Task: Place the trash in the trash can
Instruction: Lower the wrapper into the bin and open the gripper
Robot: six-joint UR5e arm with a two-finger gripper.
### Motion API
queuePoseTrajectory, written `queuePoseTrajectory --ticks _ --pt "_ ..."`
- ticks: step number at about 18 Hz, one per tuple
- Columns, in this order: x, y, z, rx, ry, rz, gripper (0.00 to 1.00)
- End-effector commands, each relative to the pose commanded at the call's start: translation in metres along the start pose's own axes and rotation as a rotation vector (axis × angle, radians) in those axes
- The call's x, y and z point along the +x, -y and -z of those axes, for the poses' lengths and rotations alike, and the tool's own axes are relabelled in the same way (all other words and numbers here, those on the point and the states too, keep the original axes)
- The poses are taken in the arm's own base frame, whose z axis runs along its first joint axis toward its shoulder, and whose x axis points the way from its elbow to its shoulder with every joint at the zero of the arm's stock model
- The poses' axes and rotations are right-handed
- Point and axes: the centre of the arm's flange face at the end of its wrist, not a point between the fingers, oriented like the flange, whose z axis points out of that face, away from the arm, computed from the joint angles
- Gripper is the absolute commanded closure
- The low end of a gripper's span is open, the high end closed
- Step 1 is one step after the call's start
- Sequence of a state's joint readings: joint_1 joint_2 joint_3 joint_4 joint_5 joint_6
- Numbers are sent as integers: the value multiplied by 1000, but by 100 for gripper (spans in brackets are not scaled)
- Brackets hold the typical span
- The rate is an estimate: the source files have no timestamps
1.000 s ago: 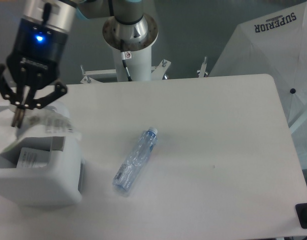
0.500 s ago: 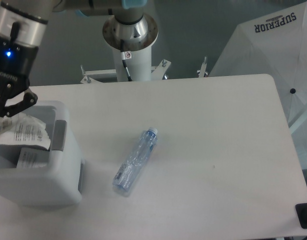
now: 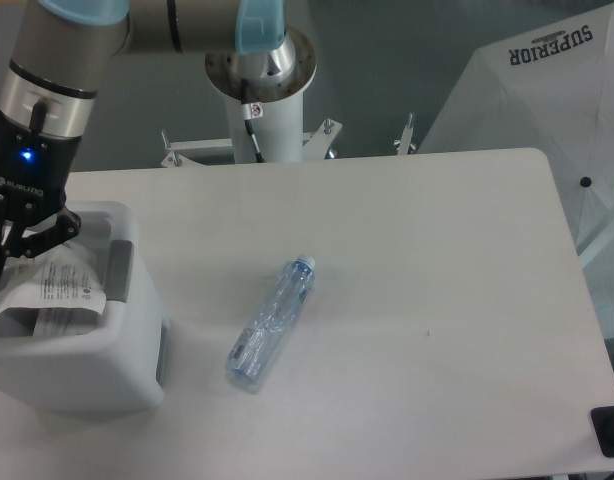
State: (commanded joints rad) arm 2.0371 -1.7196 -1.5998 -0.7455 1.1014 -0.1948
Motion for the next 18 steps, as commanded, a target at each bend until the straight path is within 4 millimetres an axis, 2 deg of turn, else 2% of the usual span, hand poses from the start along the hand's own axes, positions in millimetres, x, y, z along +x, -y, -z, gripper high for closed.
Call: queuePoseTrajectory --ticks 11,12,14,18 --pt "-6 -16 -11 -35 7 -4 99" --pt "-4 -16 -9 -34 4 -18 94" --pt "-3 -15 -6 -28 3 -42 75" --pt "3 -10 6 -2 3 -70 18"
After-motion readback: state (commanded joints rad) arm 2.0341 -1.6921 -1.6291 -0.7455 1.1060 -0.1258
